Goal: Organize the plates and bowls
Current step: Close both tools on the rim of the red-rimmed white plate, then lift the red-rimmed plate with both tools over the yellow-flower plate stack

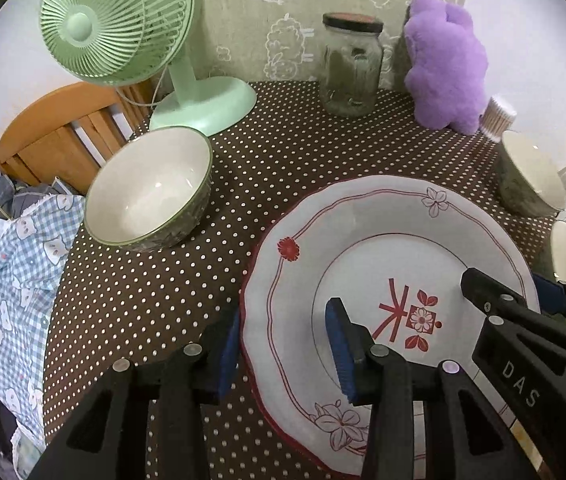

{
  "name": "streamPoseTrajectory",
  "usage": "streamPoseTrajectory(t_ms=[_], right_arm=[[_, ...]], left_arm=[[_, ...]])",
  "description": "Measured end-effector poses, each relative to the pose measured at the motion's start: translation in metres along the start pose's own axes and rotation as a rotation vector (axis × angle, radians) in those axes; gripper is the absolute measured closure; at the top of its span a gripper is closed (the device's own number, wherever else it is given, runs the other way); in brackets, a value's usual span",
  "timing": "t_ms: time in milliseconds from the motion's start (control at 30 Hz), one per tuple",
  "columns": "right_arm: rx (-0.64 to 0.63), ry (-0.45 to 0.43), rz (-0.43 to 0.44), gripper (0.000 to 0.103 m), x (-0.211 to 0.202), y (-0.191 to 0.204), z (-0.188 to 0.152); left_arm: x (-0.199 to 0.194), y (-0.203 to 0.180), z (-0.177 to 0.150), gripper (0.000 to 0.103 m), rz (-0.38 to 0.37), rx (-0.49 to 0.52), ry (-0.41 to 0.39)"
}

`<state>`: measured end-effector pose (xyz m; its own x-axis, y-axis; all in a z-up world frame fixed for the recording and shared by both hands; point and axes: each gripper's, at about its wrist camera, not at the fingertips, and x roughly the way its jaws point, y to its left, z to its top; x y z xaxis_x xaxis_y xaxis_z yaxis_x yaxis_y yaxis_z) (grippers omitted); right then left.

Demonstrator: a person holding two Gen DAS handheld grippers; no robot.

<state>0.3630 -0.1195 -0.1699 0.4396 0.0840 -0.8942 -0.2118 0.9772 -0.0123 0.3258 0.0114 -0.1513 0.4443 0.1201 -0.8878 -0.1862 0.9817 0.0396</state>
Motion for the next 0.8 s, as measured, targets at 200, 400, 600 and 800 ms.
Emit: streamPoseTrajectory(t_ms=[200, 400, 600, 800], right_arm=[[0.016, -0.02, -0.028, 0.056, -0.025, -0.007, -0.015], [0.064, -0.008, -0.059, 0.056, -0.045, -0.022, -0.044], [0.107, -0.007, -0.091, 0.056, -0.063, -0.032, -0.071], [0.143, 0.001, -0.126, 0.056, -0.076, -0.039, -0.097]], left_arm=[[-0.023, -0.007, -0.01, 0.063, -0.025, 0.018, -0.024], [-0.042, -0.021, -0.027, 0.063, -0.057, 0.074, -0.027], [-0.058, -0.034, -0.047, 0.063, -0.085, 0.124, -0.029], [-0.065, -0.045, -0.067, 0.063, -0.109, 0.178, -0.016]])
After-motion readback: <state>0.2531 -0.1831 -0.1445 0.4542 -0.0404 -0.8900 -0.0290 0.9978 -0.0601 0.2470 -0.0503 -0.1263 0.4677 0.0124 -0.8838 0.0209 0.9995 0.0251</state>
